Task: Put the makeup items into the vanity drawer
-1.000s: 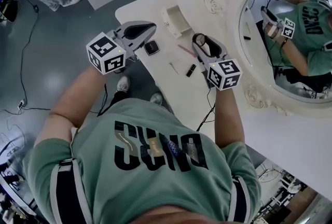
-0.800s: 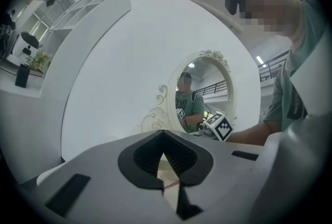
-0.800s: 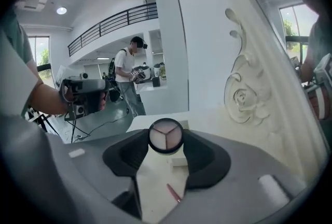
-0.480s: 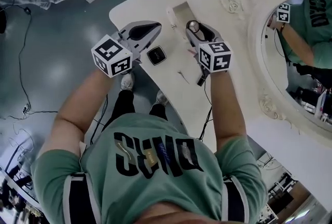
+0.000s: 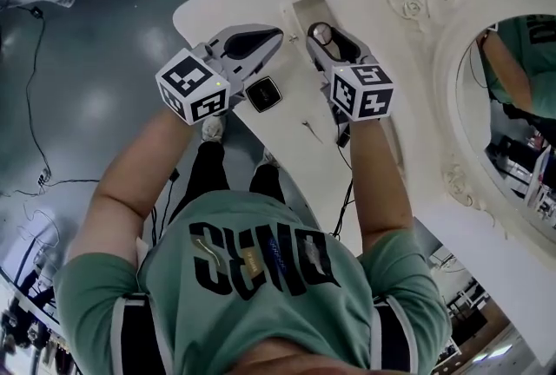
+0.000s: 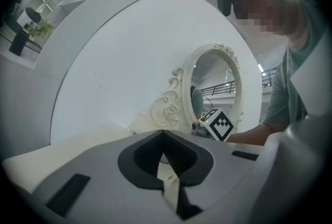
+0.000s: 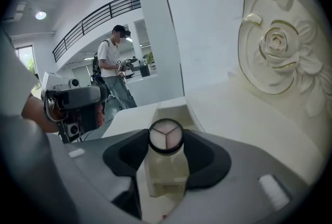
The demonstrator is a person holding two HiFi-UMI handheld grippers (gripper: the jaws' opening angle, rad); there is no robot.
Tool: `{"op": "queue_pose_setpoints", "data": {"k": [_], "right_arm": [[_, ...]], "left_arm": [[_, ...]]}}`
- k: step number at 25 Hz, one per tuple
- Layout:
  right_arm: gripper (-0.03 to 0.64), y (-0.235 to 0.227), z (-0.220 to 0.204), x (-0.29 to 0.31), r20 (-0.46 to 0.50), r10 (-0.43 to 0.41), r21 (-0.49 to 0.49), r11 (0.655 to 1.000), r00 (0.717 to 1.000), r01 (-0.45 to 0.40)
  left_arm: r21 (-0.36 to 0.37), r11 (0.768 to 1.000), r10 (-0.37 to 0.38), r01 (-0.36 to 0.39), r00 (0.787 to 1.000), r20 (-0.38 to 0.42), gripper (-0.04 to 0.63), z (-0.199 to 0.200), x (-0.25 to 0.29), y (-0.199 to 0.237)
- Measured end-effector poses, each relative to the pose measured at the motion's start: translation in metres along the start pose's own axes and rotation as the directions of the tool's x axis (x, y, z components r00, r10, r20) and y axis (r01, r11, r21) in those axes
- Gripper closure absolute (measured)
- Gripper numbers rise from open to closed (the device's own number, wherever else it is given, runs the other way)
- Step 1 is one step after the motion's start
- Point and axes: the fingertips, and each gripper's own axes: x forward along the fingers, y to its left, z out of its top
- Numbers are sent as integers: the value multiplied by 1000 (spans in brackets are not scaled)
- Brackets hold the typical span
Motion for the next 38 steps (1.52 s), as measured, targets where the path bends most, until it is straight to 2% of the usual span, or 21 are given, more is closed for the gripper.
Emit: {"op": "queue_pose_setpoints", "data": {"k": [14,21,28,33,38], "right_arm": [[394,0,0,0,4,-4,3,1000,1000,4],[393,5,9,-20,52,2,6,1000,999,-2],[394,28,24,-107,203,74,32,996,976,-82],[410,38,24,-197,296,72,37,996,952,-87],[437,51,37,-271,400,60,17,997,915,-73]], "left_arm": [[4,1000,-14,14,1000,3,595,-3,11,-8],[11,1000,-18,18,1000,1,595,-1,7,-16],[31,999,-20,20,1000,0,595,22,-16,-55],[50,999,-3,2,1000,16,595,53,-47,-107],[105,994,-43,37,998,56,595,96,-66,-165]]}}
